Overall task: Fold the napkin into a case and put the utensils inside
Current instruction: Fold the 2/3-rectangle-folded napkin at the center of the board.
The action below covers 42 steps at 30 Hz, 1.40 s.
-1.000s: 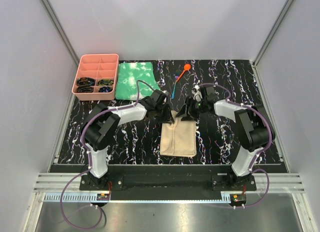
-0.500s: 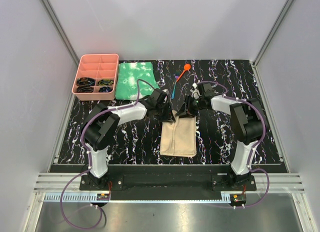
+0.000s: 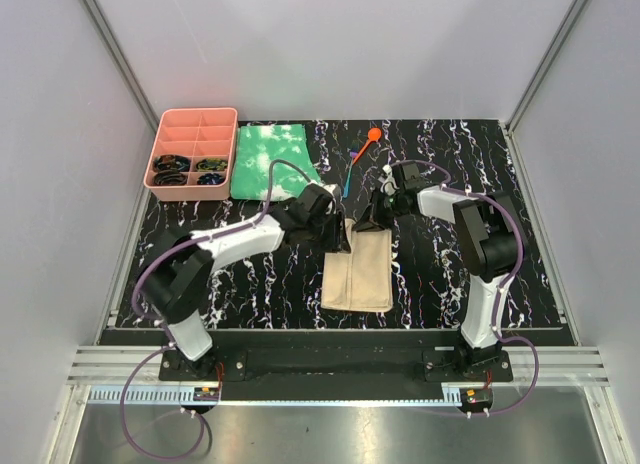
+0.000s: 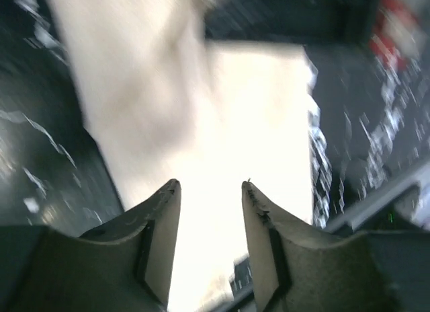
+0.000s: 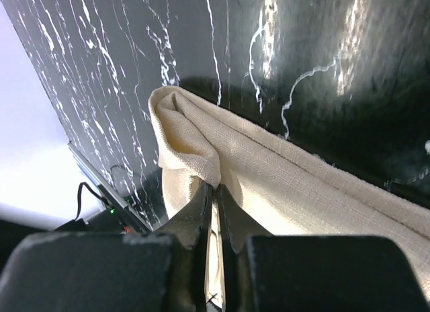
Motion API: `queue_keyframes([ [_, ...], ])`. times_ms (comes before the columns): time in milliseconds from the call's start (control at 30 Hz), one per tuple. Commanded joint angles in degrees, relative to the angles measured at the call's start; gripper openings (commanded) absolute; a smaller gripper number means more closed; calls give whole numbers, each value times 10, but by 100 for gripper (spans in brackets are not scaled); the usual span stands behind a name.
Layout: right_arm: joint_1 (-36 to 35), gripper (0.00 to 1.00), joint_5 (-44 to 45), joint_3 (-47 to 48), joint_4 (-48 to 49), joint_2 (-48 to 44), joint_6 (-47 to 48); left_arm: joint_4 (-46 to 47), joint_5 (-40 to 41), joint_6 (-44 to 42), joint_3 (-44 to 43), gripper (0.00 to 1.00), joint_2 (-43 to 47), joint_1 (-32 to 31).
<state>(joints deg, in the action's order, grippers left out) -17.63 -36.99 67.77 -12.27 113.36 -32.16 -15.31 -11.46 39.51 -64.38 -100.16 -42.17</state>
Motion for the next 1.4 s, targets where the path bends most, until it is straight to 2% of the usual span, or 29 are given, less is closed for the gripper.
queue_keyframes([
  [0, -2, 7, -1, 25, 1, 14, 14, -10, 3, -14, 45, 43, 64, -39],
  [133, -2, 6, -10, 31, 1, 21, 14, -26, 16, -16, 58, 49, 72, -82],
  [300, -2, 1, -17, 37, 1, 25, 14, -88, 80, -26, 29, 46, 42, -130],
  [433, -2, 1, -18, 37, -3, 20, 18, -109, 131, -22, 28, 49, 47, -152],
  [600, -2, 0, -19, 34, -5, 20, 19, -148, 194, -20, 15, 47, 46, -186],
  [833, -2, 0, -19, 32, -4, 18, 19, -162, 194, -24, -1, 35, 22, -205],
  [933, -2, 0, -19, 32, -5, 16, 18, -165, 191, -33, -8, 26, 14, -208],
  [967, -2, 0, -19, 34, -5, 17, 18, -168, 190, -36, -17, 22, 9, -208],
  [1000, -2, 0, -20, 35, -5, 15, 17, -175, 190, -42, -22, 10, 3, -208],
  [1033, -2, 0, -21, 37, -5, 14, 17, -179, 190, -43, -29, 4, 1, -208],
  [1067, -1, 0, -21, 39, -4, 13, 16, -182, 189, -42, -36, 0, 3, -208],
  [1367, -2, 0, -20, 64, -15, 18, 15, -173, 159, -22, -53, 0, 1, -207],
])
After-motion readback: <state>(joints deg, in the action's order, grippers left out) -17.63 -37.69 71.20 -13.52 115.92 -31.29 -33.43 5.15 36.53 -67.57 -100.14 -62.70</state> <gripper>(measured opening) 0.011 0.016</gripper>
